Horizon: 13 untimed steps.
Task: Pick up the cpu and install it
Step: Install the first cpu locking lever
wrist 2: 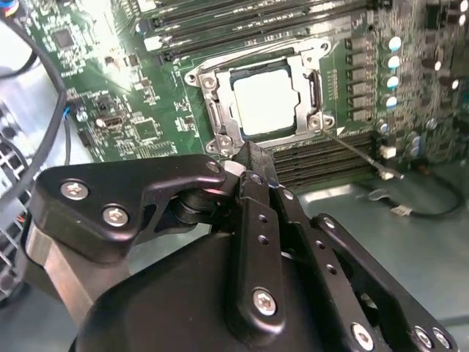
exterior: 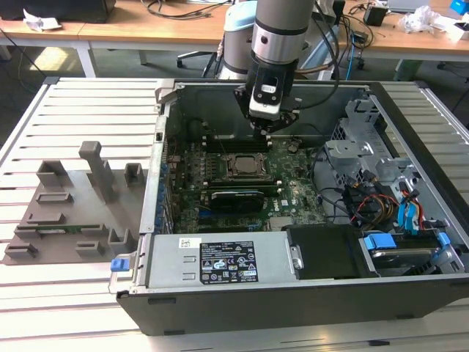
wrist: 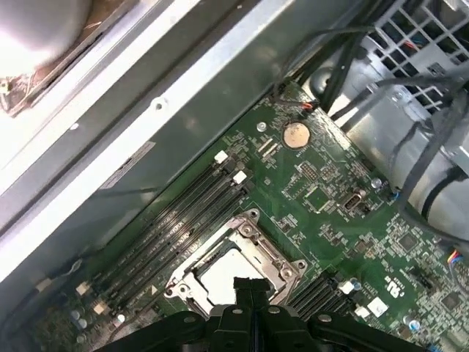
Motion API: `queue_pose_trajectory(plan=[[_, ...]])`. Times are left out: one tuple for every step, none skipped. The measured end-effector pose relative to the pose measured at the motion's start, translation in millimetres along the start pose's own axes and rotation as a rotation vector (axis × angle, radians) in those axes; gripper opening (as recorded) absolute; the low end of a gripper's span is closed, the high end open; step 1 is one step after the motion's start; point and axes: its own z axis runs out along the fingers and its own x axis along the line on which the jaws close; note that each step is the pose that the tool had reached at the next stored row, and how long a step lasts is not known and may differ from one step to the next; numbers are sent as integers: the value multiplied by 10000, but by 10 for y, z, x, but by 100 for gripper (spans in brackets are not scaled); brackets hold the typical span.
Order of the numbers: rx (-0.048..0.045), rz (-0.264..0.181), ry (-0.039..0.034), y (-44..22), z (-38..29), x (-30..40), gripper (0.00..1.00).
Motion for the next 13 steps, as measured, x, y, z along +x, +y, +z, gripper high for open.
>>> queue_pose_trajectory(plan=[[11,-365,0,0,0,0,11],[22,-675,0,0,0,0,11],[29,-903,0,0,0,0,11],[35,-1105,0,0,0,0,11],[45,-1392,0,0,0,0,11],[51,-1600,0,0,0,0,11],[56,-1761,1,0,0,0,11],[66,-2072,1,0,0,0,11],[75,-2332,1,0,0,0,11],[83,-2606,1,0,0,0,11],[93,-2895,1,0,0,0,11],[100,-3119,1,0,0,0,11],[107,-3354,2,0,0,0,11]])
